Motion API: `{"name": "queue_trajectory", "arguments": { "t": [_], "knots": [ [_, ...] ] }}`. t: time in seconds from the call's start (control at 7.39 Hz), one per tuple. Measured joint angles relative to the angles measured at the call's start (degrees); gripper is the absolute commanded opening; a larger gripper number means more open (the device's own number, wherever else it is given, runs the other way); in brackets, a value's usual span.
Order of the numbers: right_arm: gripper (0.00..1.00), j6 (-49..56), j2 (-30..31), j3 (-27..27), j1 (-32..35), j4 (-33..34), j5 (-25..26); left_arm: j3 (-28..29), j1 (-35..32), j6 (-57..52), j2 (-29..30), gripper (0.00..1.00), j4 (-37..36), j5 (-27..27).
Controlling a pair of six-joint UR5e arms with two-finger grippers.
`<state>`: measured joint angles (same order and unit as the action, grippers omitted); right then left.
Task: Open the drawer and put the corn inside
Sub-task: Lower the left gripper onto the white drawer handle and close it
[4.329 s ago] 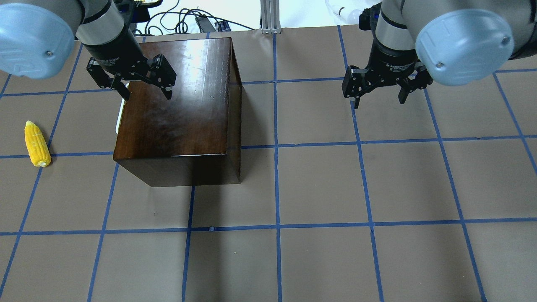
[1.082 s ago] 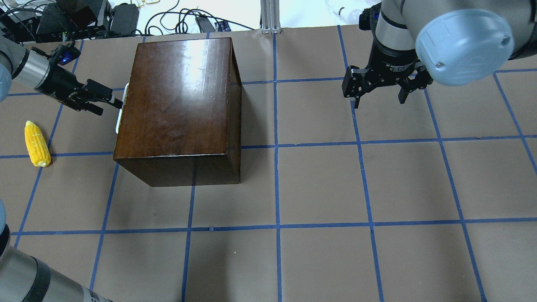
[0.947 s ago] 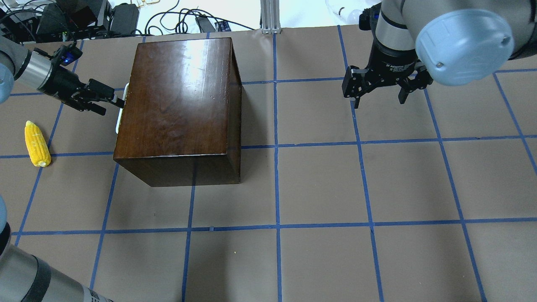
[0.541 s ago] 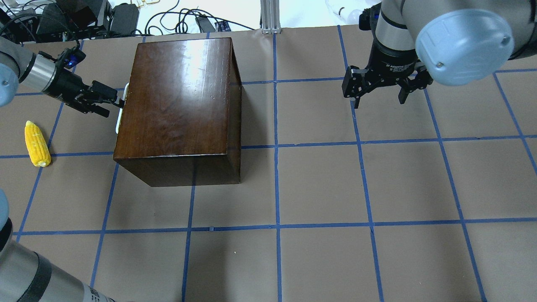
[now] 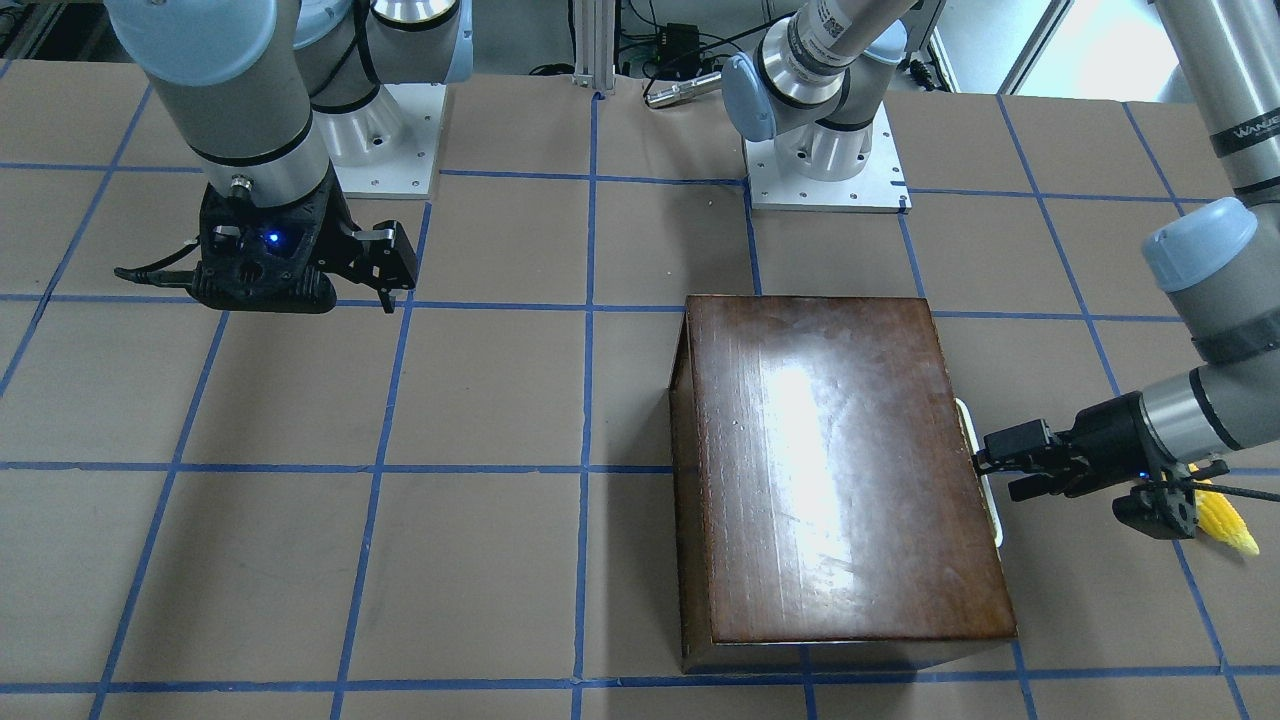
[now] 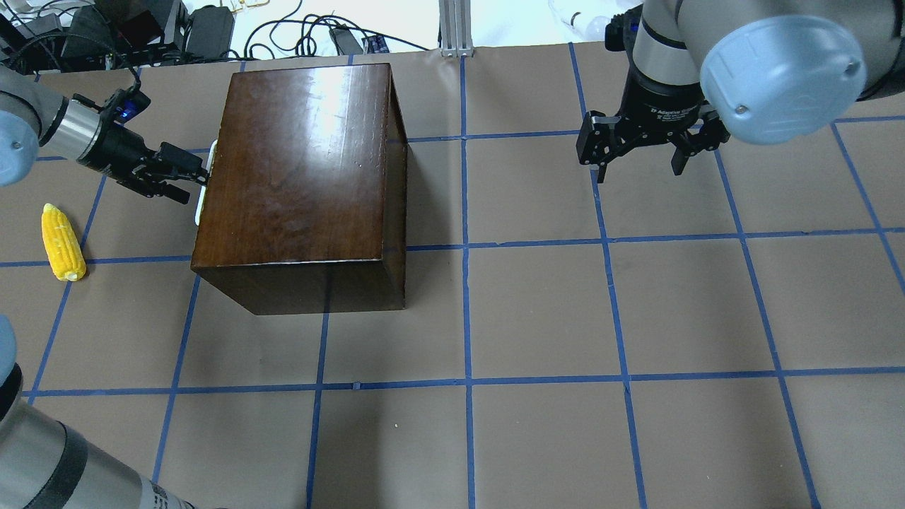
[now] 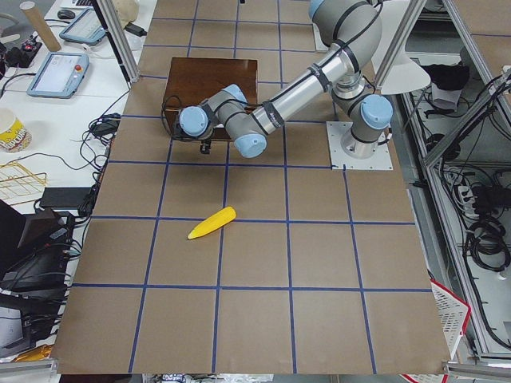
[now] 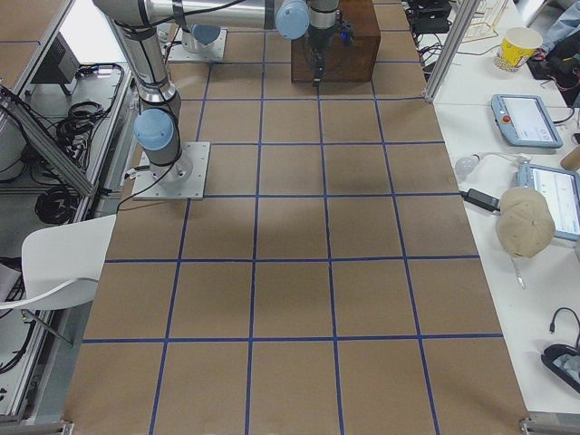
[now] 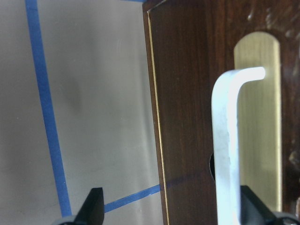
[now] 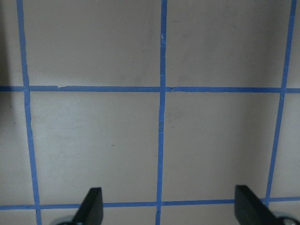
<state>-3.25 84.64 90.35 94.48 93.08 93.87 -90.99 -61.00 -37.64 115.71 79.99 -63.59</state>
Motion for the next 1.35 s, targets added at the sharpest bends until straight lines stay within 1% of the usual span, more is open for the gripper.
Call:
{"name": "queue_trajectory", "arguments": {
  "t": [0.41, 1.35],
  "knots": [
    [1.0, 0.0, 0.0, 0.0, 0.0, 0.02, 0.0, -0.19, 0.0, -0.11, 0.55, 1.0, 0.0, 1.05],
    [1.0, 0.0, 0.0, 0.0, 0.0, 0.03, 0.0, 0.35, 0.41, -0.17, 0.68, 1.0, -2.93, 0.44]
  ]
}}
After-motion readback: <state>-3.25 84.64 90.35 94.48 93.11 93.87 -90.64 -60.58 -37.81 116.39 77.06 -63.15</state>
